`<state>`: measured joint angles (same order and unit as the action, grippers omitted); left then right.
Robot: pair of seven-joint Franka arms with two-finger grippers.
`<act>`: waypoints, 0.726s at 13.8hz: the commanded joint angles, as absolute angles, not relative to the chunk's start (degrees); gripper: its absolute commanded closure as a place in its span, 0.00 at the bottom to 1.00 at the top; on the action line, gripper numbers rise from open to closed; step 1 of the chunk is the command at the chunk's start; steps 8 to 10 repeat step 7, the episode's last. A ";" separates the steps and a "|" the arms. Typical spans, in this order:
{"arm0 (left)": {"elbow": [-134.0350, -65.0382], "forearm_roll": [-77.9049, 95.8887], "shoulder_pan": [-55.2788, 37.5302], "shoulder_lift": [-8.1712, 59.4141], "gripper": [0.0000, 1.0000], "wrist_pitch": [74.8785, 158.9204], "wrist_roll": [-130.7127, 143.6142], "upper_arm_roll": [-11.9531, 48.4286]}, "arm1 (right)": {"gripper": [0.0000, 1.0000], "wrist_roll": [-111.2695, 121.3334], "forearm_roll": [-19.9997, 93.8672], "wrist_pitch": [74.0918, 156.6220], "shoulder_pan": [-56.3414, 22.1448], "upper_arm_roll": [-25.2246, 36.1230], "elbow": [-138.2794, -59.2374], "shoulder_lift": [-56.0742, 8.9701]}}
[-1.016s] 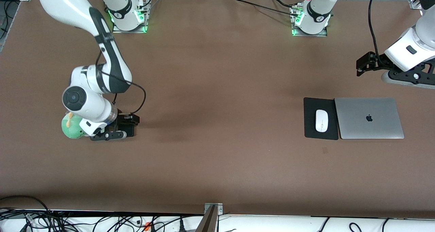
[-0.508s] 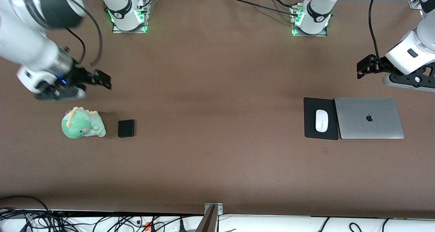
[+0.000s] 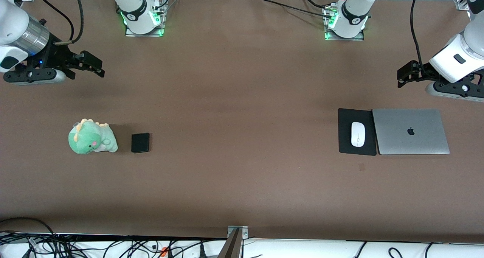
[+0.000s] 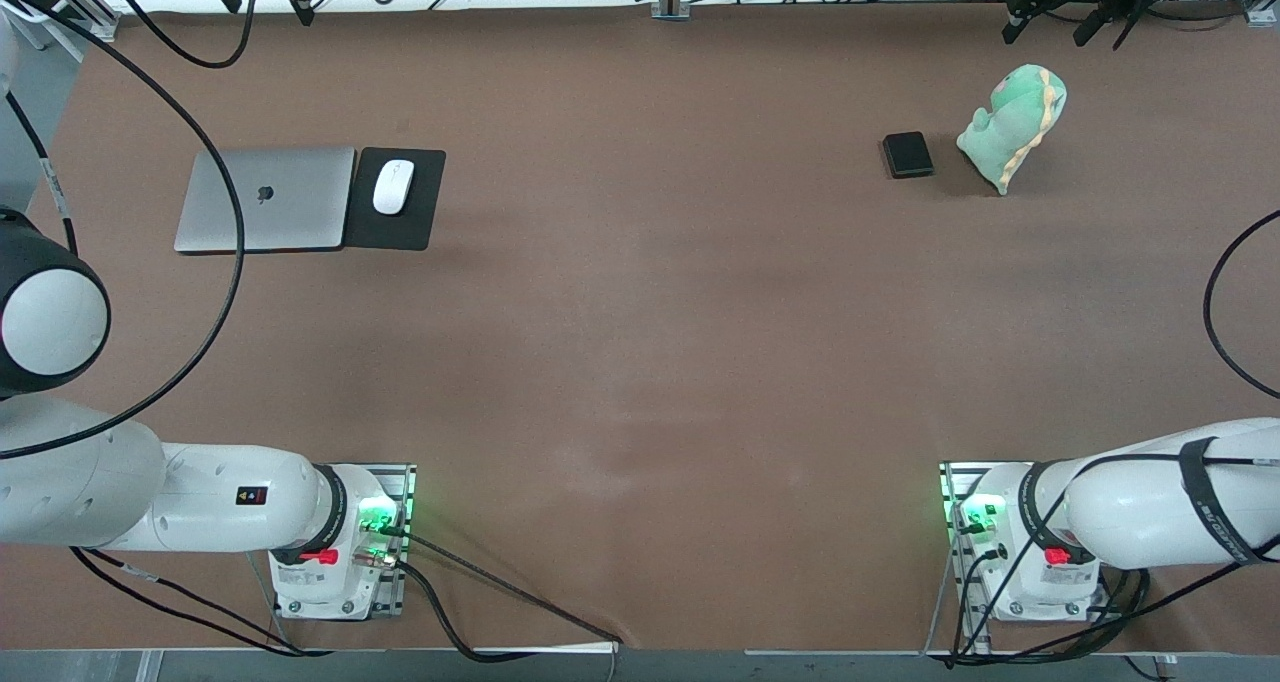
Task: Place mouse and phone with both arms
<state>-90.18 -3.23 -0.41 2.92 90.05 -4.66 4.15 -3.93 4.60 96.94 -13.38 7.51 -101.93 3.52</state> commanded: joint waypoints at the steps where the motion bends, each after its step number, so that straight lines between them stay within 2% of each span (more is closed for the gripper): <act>1: -88.33 -2.55 -0.35 3.78 0.00 89.12 -4.13 4.13 | 0.00 -3.86 4.04 96.50 -2.66 -1.39 -98.10 0.89; 10: -88.33 -2.46 -0.35 3.78 0.00 89.12 -4.13 4.13 | 0.00 -3.16 3.78 94.93 -2.28 -1.32 -96.06 -0.44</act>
